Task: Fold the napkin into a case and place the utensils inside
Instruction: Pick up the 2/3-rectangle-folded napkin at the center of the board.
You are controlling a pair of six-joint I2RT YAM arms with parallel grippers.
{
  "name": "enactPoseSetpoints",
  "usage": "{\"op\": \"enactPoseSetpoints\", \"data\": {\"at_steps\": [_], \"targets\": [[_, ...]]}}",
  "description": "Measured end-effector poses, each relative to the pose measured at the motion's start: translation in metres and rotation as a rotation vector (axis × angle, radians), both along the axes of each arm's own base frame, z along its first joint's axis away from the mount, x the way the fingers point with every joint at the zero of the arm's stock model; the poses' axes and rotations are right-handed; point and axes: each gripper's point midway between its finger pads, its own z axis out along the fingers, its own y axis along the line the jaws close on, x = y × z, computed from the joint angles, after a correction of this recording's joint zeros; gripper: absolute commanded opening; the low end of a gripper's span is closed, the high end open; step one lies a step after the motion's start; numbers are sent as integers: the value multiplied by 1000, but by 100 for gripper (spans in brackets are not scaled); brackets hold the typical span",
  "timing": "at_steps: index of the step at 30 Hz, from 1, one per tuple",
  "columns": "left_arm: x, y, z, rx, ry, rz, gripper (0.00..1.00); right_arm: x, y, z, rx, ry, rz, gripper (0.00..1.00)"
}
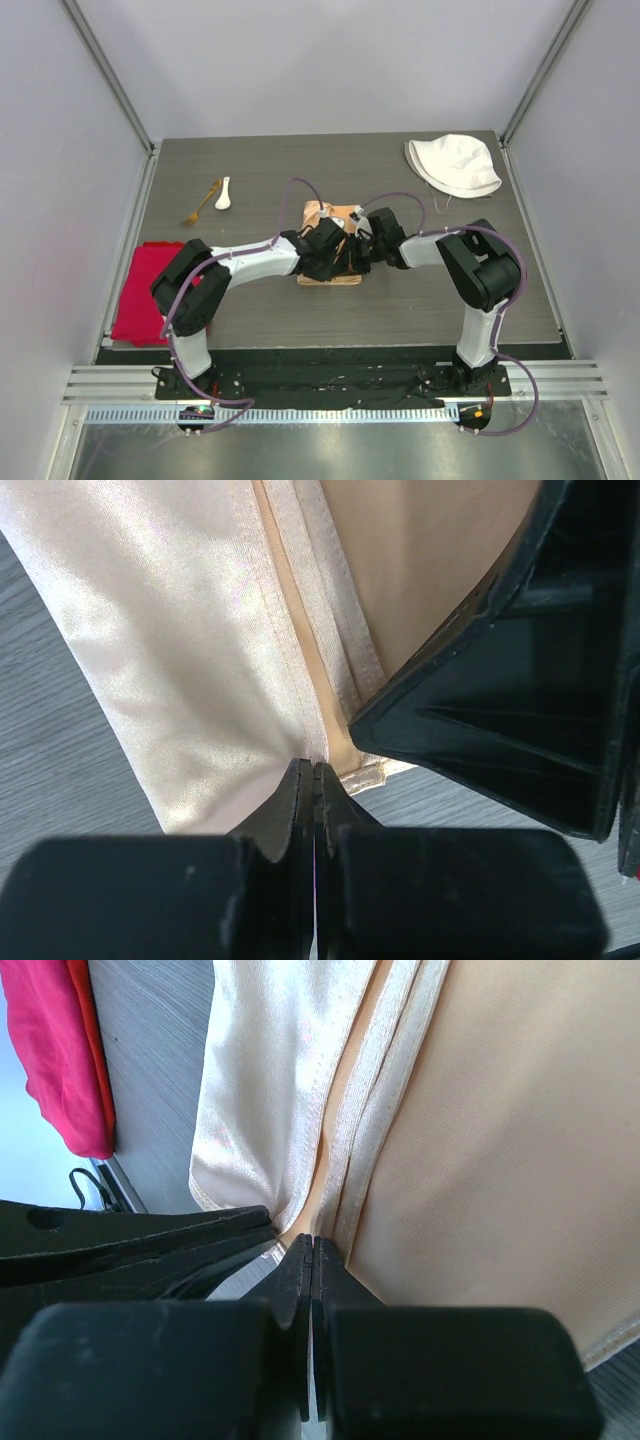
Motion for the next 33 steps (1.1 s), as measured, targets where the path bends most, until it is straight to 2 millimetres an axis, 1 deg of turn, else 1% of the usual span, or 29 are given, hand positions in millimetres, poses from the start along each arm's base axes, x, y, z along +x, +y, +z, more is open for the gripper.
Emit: {"op": "enactPoseSetpoints", "data": {"at_steps": [3,11,16,22,26,28,30,32,33], "targets": [[1,-2,3,-5,-2,-2,0,0,0,0,0,1,1,1],[-1,-16,9,-67,19,-17,0,0,1,0,5,0,4,1],[3,-25,14,-101,20,-12,0,0,1,0,5,0,5,1],[7,-26,10,-127,40,23,0,1,-2,1,-8,1,-13,1],[8,-29,5,-145,42,39,0,3,-11,3,-48,7,-57,2],[7,-28,0,-145,47,43,0,4,-17,10,-65,4,-80,6],[6,-28,-4,-146,49,47,0,7,-20,24,-69,-19,-95,10],[9,-31,-3,-161,42,53,0,13,-23,41,-67,-54,-110,15],[10,-31,-3,-167,41,58,0,15,-23,47,-65,-69,-115,20]]}}
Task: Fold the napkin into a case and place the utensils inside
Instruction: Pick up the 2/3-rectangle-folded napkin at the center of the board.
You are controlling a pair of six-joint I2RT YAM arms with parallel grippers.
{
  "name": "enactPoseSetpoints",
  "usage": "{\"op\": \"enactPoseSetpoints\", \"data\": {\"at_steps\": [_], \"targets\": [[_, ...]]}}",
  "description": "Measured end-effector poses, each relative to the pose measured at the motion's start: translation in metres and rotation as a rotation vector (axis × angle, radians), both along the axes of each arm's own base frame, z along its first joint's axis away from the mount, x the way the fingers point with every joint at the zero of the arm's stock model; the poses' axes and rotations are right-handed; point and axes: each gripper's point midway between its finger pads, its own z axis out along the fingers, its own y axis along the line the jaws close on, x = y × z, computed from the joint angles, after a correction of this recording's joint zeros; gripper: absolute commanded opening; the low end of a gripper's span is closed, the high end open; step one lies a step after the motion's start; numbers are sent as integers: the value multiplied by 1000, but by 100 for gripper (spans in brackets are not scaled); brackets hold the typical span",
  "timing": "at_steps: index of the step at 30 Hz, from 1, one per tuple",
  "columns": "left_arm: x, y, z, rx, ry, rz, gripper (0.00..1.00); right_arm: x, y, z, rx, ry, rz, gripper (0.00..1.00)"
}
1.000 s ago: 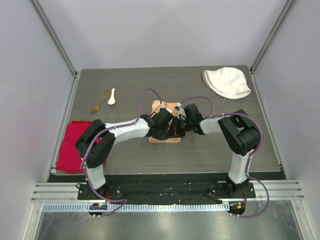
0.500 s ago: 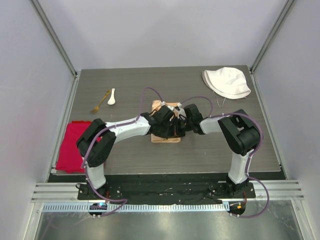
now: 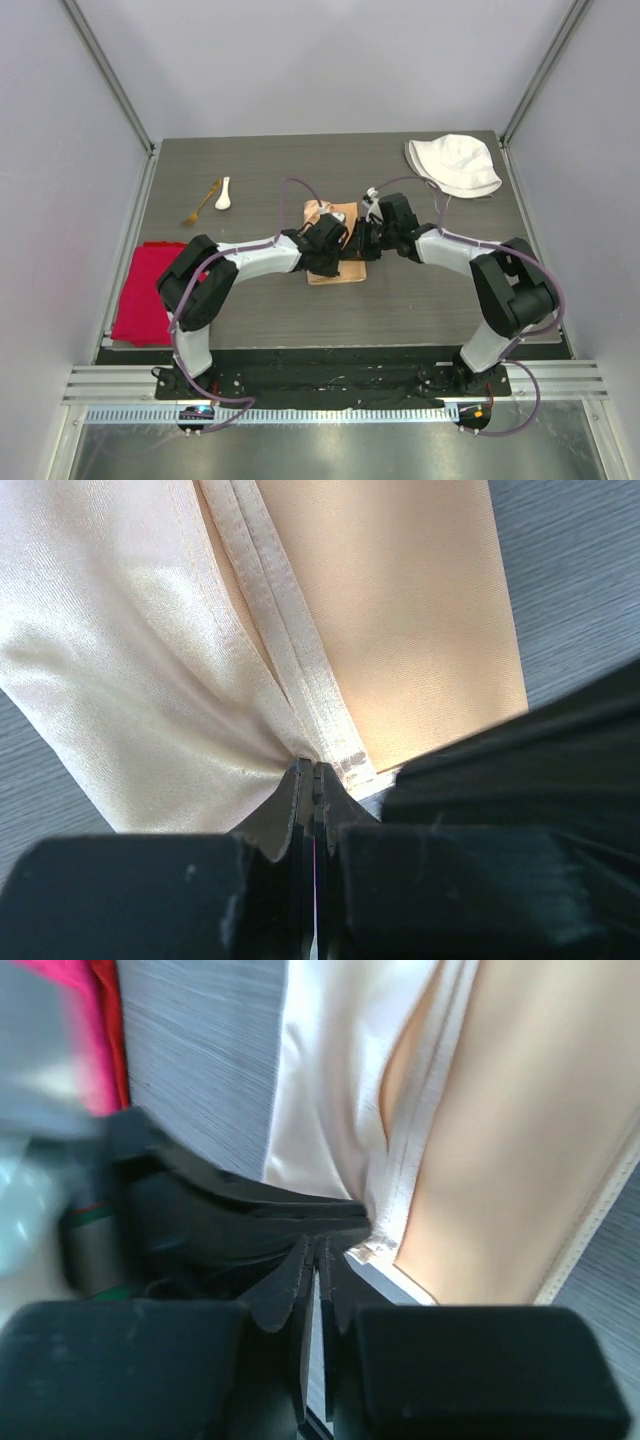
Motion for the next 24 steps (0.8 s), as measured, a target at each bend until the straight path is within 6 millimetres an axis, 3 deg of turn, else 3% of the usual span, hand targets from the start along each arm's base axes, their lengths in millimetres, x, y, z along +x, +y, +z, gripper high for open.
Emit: {"op": "enactPoseSetpoints", "data": {"at_steps": [2,4,5,7,11,12,13,17,24], "targets": [[1,-1,0,-9,-1,3,3,7,-5,14,-3,-37,-16,23],[1,-3,1,-19,1,3,16,13,-13,21,-6,-58,-36,28],[1,-3,1,-23,2,2,28,18,-22,22,-10,-61,-57,30],[1,-6,2,-37,-1,-2,36,27,-38,21,-18,-60,-99,32],[-3,-5,9,-67,-25,-14,85,42,-76,11,-40,-38,-194,35],[-5,-4,13,-69,-36,-18,90,43,-86,7,-45,-26,-220,39],[-5,-4,16,-67,-49,-29,89,43,-96,4,-53,-14,-247,46],[-7,-19,31,-55,-131,-76,83,38,-124,-1,-85,9,-327,46],[-3,-84,42,67,-265,-198,68,36,-167,19,-162,-62,-463,48]]}}
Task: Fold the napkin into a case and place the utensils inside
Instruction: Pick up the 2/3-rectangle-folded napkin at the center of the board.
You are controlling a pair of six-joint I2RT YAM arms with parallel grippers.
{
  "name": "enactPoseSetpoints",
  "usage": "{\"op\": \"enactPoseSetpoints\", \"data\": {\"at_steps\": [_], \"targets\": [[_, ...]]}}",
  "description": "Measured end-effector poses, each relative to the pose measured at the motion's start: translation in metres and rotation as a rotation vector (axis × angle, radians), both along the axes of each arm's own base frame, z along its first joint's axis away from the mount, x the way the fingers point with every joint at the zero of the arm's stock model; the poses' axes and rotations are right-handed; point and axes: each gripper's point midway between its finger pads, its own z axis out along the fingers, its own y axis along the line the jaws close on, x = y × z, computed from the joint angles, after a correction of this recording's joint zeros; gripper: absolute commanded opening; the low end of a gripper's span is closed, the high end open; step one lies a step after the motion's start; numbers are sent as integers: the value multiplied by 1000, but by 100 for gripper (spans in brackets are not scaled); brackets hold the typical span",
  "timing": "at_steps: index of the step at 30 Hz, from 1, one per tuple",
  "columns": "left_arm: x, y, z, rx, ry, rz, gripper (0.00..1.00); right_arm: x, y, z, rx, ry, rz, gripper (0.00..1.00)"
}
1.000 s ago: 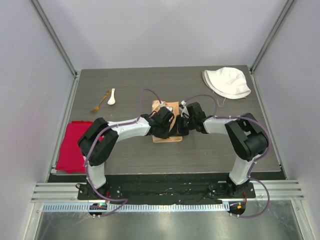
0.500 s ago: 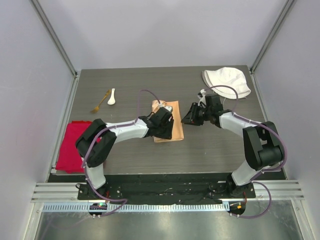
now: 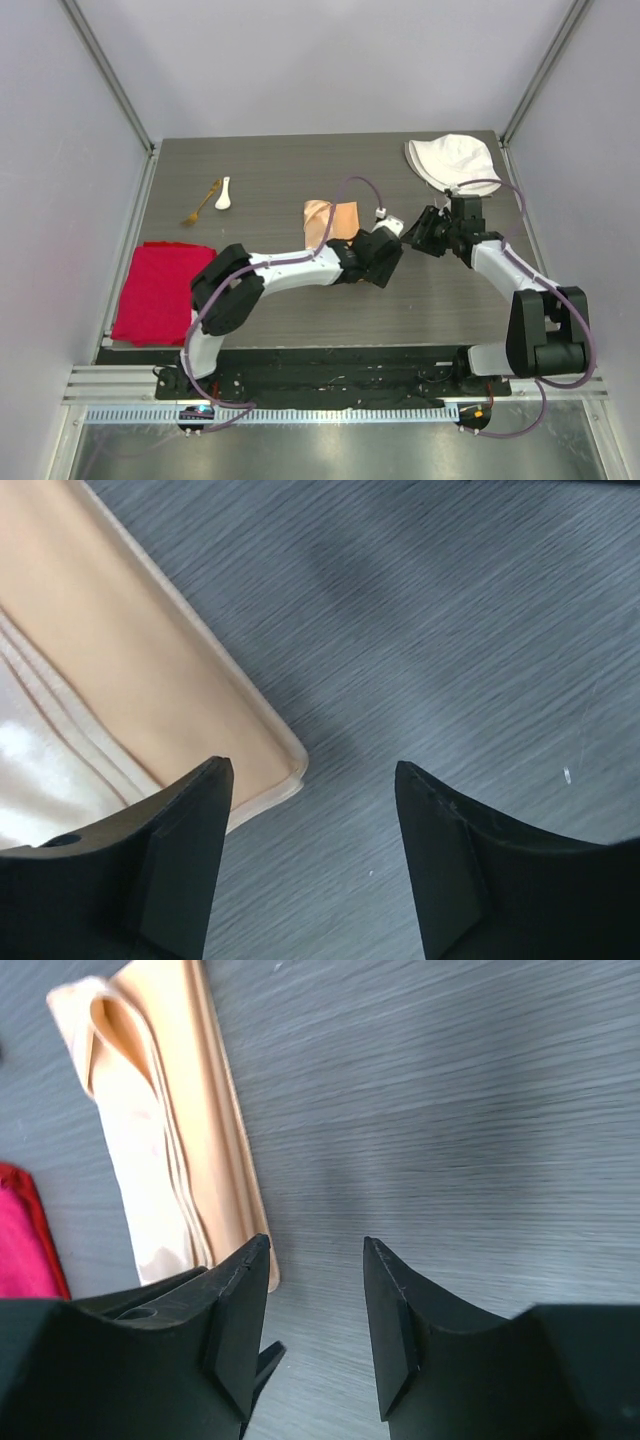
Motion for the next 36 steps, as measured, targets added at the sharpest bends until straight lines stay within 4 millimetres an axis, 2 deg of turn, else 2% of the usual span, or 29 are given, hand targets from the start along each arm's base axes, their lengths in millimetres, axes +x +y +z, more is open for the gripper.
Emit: {"op": "enactPoseSetpoints", "data": {"at_steps": [1,4,9,13,16,19,20,22,23,24,29,31,36], "targets": [[-2,-9,-2,21,-16,-16,68,0,-5,3,-14,-10,-16,48],[0,-14,-15,105,-33,-22,66,1,-17,8,-42,-27,-51,48],[4,0,-36,241,-40,17,65,-6,-22,-1,-61,5,-59,48],[5,5,-33,282,-60,37,57,-9,-22,-5,-64,15,-55,46],[3,3,-38,294,-57,46,48,-12,-21,-12,-60,31,-48,45],[3,1,-38,291,-57,51,35,-15,-19,-22,-60,60,-36,45],[3,0,-39,291,-56,51,22,-15,-19,-26,-58,72,-29,46],[3,1,-40,289,-53,58,11,-16,-16,-33,-51,90,-15,47],[2,2,-40,293,-50,61,4,-17,-14,-36,-43,98,-3,48],[2,4,-41,297,-45,65,1,-16,-11,-38,-34,102,10,50],[2,17,-40,277,-14,95,0,-14,12,-45,28,108,83,57],[0,33,-37,255,18,114,0,-9,25,-42,73,95,115,63],[-3,66,-16,142,82,170,0,10,56,-30,134,45,184,66]]}}
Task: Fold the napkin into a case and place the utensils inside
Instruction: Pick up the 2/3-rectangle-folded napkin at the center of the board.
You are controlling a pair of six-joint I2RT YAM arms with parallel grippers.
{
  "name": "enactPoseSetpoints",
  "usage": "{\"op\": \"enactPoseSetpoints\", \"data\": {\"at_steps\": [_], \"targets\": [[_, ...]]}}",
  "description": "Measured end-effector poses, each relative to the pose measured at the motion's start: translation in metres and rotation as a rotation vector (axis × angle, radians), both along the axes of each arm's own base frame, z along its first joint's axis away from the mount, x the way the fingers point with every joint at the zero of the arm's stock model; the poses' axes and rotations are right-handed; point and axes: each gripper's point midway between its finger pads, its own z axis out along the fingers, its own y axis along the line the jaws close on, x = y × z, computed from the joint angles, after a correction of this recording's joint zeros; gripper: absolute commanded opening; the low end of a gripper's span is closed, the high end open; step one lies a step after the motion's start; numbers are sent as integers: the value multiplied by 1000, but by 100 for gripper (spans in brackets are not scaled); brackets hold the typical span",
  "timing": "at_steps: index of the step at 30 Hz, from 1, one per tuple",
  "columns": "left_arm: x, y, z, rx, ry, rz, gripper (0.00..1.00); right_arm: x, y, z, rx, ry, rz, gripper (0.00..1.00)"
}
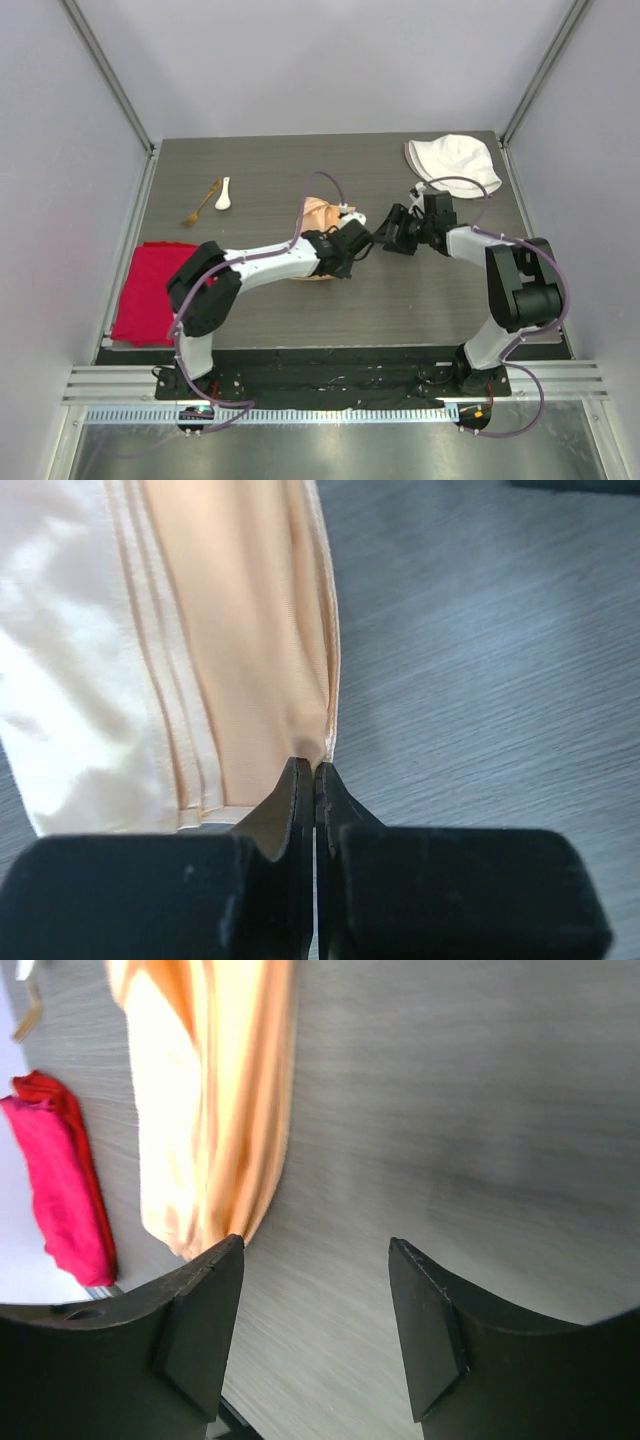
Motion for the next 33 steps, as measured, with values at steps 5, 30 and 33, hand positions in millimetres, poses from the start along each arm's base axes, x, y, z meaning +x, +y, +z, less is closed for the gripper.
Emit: {"op": "enactPoseSetpoints", "data": {"at_steps": [5,30,33], "targets": [[6,7,23,-115,-10,36,0,24,35,11,48,-55,51,68],[-6,5,49,-249,2,15,0,71,90,-17,135,-13,9,49],[-9,7,45,-246,11,13,0,81,89,-19,146,-21,-8,44]]}}
